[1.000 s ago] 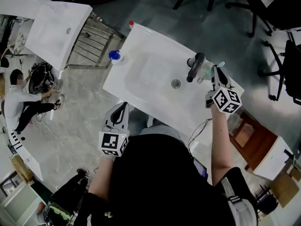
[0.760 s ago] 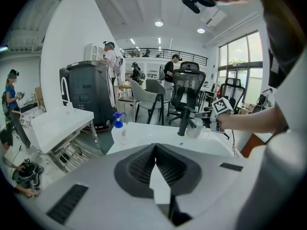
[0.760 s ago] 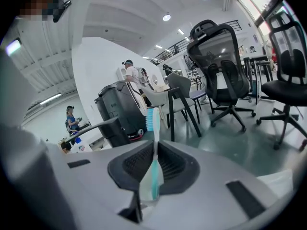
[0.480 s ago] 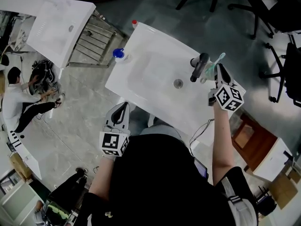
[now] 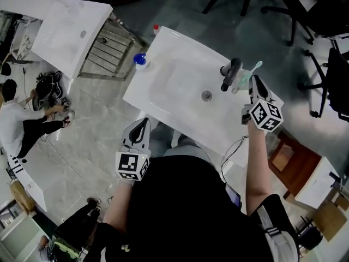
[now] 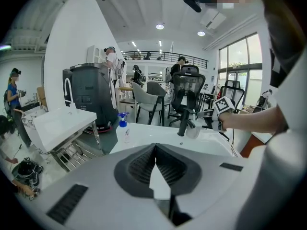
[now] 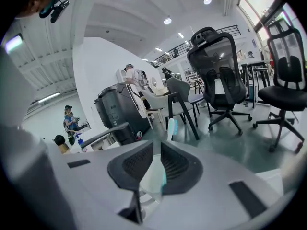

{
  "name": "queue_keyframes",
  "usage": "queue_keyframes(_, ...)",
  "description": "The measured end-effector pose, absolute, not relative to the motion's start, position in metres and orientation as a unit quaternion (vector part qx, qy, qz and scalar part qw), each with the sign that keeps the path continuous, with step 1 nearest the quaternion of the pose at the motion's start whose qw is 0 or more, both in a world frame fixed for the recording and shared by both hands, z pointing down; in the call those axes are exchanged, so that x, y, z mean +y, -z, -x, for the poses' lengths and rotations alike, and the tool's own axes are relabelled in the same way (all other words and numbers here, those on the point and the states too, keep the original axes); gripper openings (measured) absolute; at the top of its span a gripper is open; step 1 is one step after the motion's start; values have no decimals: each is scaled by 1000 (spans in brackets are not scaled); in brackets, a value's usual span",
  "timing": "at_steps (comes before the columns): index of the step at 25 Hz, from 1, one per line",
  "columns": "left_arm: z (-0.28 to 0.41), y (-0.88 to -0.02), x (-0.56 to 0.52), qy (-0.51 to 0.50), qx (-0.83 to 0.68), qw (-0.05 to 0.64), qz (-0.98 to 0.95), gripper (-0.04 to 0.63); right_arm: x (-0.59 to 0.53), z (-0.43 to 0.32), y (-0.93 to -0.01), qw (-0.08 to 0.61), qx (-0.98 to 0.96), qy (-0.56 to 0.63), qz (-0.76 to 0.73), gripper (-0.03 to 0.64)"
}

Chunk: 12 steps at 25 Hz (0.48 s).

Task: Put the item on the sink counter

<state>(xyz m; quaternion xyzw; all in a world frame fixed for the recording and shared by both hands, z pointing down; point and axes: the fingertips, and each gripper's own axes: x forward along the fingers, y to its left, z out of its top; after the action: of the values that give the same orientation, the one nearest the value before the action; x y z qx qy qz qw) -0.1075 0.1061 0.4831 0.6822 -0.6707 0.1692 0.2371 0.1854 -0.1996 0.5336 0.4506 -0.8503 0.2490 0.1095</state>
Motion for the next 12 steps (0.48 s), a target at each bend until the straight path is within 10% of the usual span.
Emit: queue_keyframes(12,102,-468,84,-150,-643,203,-723,23,-127,-169,-487,98,-871,-226,-425,46)
